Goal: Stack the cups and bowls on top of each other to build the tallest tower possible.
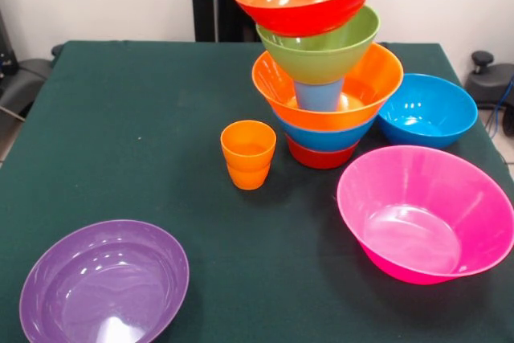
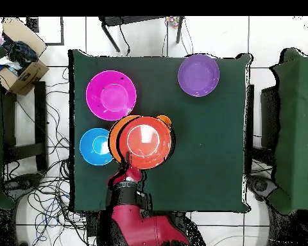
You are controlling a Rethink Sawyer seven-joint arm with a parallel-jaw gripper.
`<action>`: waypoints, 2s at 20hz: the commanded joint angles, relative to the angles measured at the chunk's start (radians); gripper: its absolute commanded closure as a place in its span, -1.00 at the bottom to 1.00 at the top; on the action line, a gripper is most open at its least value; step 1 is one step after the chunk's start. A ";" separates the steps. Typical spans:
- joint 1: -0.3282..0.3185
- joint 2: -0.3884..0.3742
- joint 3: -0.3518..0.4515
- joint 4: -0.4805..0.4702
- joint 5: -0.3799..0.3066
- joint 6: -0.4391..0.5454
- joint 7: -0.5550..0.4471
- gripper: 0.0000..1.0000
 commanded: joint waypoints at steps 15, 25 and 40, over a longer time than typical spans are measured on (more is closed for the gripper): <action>0.084 0.106 -0.035 -0.097 0.054 -0.055 0.206 1.00; 0.099 0.101 -0.046 -0.098 0.050 -0.043 0.228 -1.00; 0.085 -0.052 -0.065 -0.086 0.042 0.063 0.227 -1.00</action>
